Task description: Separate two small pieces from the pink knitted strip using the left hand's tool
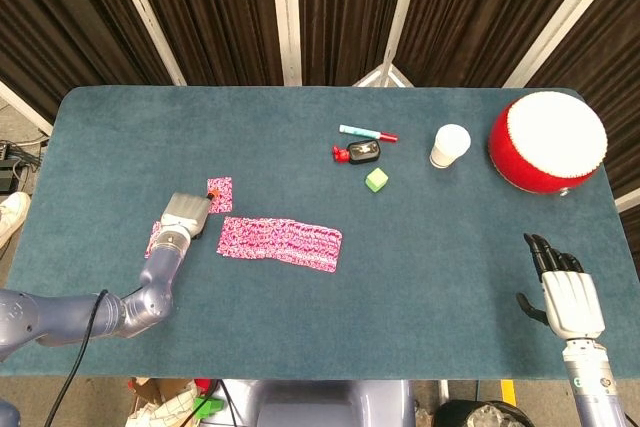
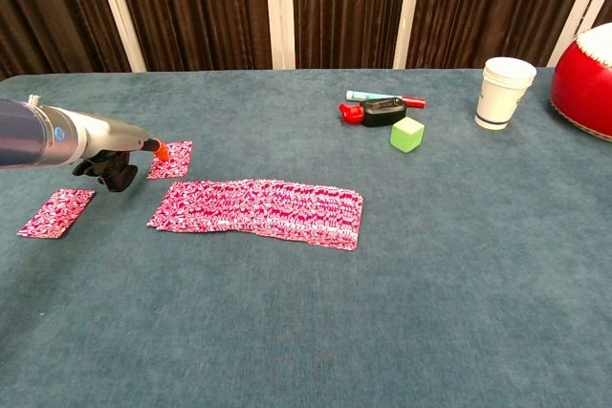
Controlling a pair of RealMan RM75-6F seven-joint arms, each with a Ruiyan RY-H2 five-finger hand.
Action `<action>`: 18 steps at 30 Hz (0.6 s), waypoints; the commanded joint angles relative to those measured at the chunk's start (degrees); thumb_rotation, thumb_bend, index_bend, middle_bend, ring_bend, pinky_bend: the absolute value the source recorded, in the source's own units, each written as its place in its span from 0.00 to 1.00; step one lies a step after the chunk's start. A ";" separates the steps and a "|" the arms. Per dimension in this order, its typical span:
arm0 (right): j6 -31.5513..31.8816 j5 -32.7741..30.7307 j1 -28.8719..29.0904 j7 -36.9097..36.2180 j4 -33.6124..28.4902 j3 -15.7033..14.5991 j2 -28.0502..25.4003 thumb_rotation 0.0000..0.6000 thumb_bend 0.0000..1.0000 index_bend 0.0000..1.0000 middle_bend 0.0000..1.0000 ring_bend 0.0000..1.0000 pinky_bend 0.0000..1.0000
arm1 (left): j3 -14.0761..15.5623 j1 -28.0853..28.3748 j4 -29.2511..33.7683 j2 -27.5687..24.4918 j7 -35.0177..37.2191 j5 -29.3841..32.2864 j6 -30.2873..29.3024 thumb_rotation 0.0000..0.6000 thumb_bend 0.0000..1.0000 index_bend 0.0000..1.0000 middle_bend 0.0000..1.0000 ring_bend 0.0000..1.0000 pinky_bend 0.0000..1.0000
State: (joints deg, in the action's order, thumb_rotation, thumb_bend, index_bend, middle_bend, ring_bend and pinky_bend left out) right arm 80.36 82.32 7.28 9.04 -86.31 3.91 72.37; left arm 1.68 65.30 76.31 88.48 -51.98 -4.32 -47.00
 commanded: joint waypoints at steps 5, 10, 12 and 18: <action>-0.11 -0.12 0.02 0.10 -0.05 -0.01 0.04 1.00 0.28 0.01 0.15 0.23 0.24 | -1.61 1.30 -2.80 0.79 -1.11 3.14 0.65 1.00 1.00 0.10 0.84 0.81 0.72; -0.61 -0.34 0.13 -0.45 -0.09 -0.05 -0.05 1.00 0.28 0.01 0.15 0.23 0.24 | -2.35 2.02 -4.21 1.56 -2.25 4.92 0.85 1.00 1.00 0.09 0.84 0.81 0.72; -0.60 -0.33 0.15 -0.36 -0.08 -0.04 -0.03 1.00 0.28 0.01 0.15 0.23 0.24 | -2.69 2.15 -3.97 1.44 -2.30 4.83 0.81 1.00 1.00 0.09 0.84 0.81 0.72; -0.44 -0.10 0.19 -0.73 -0.14 0.00 -0.02 1.00 0.28 0.01 0.15 0.23 0.24 | -4.72 2.37 4.50 -3.65 -1.05 2.23 -2.84 1.00 1.00 0.09 0.84 0.81 0.72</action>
State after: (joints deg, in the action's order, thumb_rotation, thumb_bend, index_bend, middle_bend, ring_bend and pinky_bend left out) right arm 79.93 82.18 7.46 8.34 -86.44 3.92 72.34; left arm -1.92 67.62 76.38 87.72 -53.88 -0.56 -47.81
